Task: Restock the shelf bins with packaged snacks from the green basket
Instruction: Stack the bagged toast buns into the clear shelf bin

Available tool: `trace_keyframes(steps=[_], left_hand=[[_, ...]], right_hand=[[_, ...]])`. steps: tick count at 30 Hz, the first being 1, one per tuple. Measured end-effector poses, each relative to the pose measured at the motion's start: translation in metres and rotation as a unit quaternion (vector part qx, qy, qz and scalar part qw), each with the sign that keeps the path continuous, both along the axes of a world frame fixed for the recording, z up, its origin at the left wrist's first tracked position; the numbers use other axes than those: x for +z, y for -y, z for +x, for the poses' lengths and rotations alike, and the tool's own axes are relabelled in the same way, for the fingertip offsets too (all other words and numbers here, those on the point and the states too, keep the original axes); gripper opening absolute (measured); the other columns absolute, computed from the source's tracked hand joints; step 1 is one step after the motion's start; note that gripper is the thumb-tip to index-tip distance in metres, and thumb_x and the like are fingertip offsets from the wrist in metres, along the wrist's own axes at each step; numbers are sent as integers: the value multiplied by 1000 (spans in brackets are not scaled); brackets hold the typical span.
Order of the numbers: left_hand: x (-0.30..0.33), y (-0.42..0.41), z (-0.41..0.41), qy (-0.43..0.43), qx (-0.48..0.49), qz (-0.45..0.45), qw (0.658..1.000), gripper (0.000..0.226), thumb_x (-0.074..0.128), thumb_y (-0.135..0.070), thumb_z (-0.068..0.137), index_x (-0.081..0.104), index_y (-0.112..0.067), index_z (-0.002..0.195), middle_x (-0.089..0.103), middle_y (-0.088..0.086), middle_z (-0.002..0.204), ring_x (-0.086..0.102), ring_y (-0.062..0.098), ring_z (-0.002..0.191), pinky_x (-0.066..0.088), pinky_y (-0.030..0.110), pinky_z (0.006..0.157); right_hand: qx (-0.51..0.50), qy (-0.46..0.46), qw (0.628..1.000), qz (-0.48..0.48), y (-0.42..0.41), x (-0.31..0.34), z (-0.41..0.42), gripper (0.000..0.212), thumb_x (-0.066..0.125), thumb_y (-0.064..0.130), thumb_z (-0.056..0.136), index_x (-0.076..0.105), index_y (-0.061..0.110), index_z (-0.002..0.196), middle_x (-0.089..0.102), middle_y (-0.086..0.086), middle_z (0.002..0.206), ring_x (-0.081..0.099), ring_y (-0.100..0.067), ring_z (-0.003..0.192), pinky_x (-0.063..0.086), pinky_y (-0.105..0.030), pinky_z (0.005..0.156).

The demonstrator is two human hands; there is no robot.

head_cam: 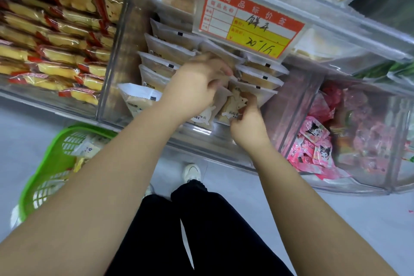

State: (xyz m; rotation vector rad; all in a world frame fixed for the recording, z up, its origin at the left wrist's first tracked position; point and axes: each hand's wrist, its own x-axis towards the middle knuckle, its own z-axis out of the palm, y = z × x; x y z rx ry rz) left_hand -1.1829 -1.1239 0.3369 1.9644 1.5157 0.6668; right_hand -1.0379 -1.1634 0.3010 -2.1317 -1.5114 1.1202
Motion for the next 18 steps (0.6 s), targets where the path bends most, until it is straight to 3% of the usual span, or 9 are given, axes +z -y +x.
trace_keyframes(steps=[2, 5, 8, 10, 14, 18], left_hand=[[9, 21, -20, 62, 60, 9, 996, 24, 56, -8, 86, 67, -19, 104, 64, -3, 106, 55, 7, 97, 37, 13, 80], [11, 65, -60, 193, 174, 12, 966, 22, 56, -9, 87, 67, -26, 97, 64, -18, 94, 57, -5, 87, 44, 9, 78], [-3, 117, -107, 272, 338, 42, 900, 28, 56, -10, 89, 65, -36, 90, 68, -18, 85, 62, 1, 83, 47, 14, 75], [-21, 155, -139, 279, 447, 37, 849, 25, 56, -11, 88, 65, -35, 86, 68, -20, 80, 62, 0, 79, 48, 15, 72], [-76, 236, -189, 249, 600, -37, 759, 28, 55, -2, 88, 62, -29, 83, 65, -17, 75, 58, -11, 67, 42, 4, 65], [-145, 310, -217, 194, 651, -148, 719, 17, 57, -5, 89, 62, -20, 92, 64, -5, 81, 57, -3, 70, 41, 8, 62]], right_hand=[[-39, -28, 998, 27, 5, 9, -4, 40, 50, 2, 85, 41, 15, 122, 59, -7, 96, 58, -21, 86, 45, -31, 76], [-31, -88, 986, 141, 16, 33, -29, 25, 51, 4, 84, 49, 25, 98, 50, 7, 68, 47, -2, 58, 40, -22, 63], [98, -220, 957, 160, 38, 55, -85, 25, 53, 9, 84, 50, 33, 89, 46, 13, 65, 43, 1, 54, 38, -10, 55], [220, -260, 934, 109, 58, 55, -128, 20, 53, 16, 82, 51, 34, 89, 46, 16, 65, 43, -1, 55, 39, -14, 56], [427, -185, 885, -32, 97, 7, -203, 19, 58, 14, 84, 56, 21, 101, 52, 10, 75, 44, -8, 59, 41, -28, 66], [514, -78, 842, -142, 125, -80, -252, 25, 57, 13, 85, 57, 10, 110, 51, 4, 71, 50, -19, 69, 36, -26, 64]])
